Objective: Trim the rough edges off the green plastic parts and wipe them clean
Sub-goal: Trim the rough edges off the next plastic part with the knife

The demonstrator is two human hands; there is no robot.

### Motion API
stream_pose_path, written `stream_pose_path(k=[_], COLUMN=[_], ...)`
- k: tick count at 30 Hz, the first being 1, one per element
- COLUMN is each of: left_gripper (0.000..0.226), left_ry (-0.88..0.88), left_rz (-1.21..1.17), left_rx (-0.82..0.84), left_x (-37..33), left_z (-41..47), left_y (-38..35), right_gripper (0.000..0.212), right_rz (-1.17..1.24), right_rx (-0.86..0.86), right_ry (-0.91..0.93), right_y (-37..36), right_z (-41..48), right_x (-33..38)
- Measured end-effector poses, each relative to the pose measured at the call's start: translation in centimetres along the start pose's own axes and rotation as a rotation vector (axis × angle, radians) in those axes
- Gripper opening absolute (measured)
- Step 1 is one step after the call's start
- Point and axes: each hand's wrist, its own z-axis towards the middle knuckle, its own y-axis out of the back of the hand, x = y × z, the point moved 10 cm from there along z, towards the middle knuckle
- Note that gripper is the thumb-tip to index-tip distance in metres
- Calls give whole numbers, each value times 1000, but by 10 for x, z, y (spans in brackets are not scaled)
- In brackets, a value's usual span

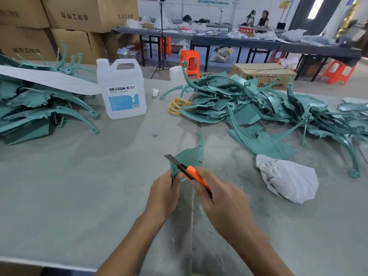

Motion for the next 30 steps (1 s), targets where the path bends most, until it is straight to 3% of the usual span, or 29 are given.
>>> stream_pose_path(k=[13, 21, 26, 30], left_gripper=[24, 29, 28, 27], left_ry=[7, -33, -38, -26], left_rz=[-1, -16, -17, -14], left_rx=[-1, -43, -31, -40], left_x=[-1, -2, -4, -2], left_z=[-2, -3, -2, -4], left_y=[-1, 3, 2, 4], right_gripper=[39, 33, 36, 38], right_rz=[-8, -92, -57, -78], right_rx=[-22, -50, -50, -12], right_ry=[2, -128, 19, -109], right_y=[7, 25, 20, 15], right_z=[5, 22, 11, 22], right_x=[9, -28, 3, -27])
